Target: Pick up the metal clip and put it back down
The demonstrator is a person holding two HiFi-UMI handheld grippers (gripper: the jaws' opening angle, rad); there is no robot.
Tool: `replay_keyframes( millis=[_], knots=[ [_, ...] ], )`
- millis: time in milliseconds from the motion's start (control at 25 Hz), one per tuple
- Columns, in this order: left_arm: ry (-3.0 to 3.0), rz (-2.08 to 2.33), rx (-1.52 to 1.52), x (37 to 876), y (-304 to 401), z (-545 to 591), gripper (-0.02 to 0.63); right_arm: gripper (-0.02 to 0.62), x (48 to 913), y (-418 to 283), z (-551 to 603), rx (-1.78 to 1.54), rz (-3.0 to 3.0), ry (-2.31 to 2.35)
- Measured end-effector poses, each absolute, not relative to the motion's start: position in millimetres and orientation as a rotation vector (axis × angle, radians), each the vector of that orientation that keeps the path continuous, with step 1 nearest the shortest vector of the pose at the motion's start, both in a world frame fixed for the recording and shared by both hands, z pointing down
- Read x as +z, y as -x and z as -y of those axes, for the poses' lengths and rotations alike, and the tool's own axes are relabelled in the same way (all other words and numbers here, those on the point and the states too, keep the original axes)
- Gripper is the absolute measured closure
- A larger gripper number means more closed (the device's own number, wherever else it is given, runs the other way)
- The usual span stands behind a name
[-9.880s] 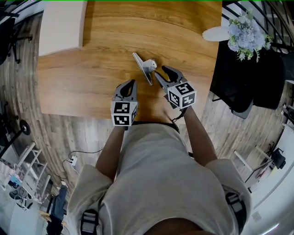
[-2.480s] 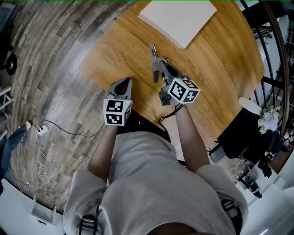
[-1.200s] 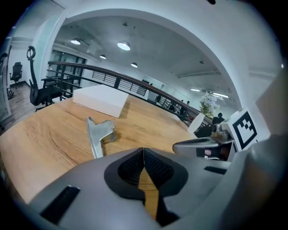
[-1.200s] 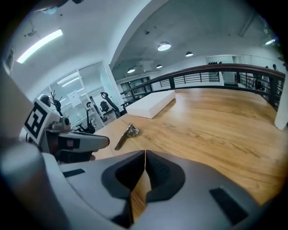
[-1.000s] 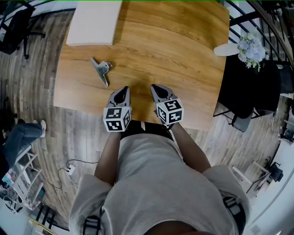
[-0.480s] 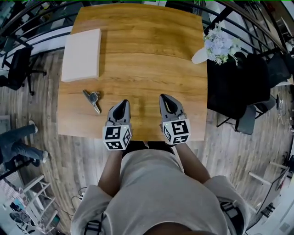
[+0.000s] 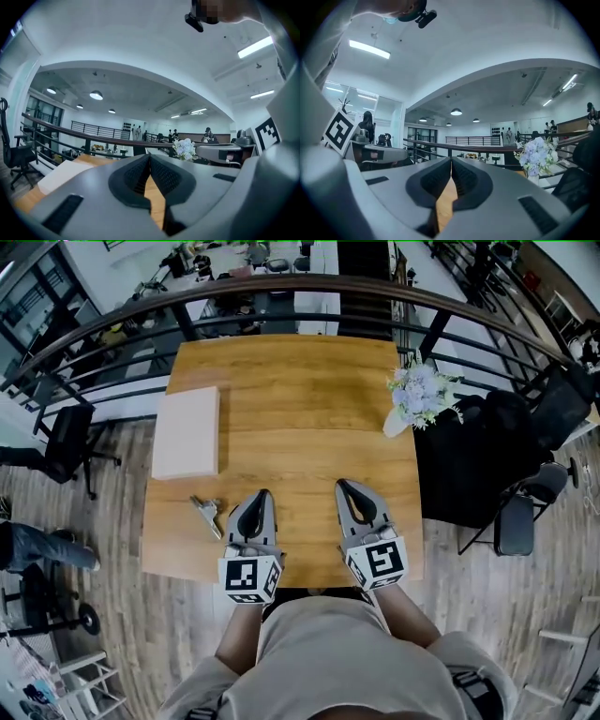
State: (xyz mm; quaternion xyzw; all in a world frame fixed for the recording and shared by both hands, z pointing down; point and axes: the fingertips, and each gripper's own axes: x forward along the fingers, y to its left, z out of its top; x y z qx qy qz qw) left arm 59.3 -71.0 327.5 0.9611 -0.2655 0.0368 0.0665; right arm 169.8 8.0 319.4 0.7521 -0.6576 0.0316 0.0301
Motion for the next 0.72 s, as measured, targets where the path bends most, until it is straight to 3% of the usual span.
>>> replay_keyframes(
  millis=[720],
  knots=[
    [-3.022,0.718,-0.027,283,-88,49,0.581,0.569,276,-192,-37,-0.117,1.967,-2.424]
  ],
)
